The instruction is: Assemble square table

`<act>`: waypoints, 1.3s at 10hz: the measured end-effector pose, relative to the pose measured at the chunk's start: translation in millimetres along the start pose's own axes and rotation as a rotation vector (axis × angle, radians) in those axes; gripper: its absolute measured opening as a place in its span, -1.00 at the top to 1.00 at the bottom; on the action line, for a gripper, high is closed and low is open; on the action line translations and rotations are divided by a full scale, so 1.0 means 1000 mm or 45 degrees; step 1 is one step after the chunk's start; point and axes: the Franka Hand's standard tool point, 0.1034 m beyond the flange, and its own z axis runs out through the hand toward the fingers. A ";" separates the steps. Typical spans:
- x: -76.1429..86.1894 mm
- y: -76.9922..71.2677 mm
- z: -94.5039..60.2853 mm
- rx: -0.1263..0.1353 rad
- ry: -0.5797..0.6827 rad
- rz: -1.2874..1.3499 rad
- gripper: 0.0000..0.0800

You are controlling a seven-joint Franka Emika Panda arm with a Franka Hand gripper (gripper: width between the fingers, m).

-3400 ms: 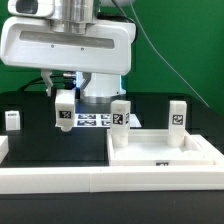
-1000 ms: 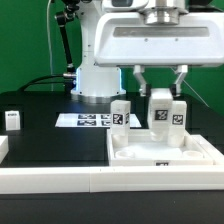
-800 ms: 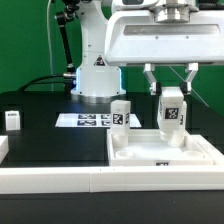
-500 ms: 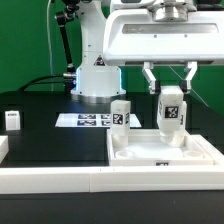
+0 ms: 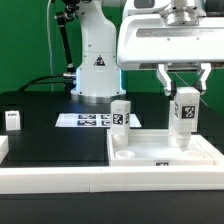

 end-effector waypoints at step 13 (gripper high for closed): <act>-0.021 -0.021 0.014 0.010 -0.041 -0.120 0.27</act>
Offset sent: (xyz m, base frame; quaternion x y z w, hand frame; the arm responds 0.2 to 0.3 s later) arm -0.0132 0.0095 -0.0059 -0.0189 0.0071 0.0112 0.9997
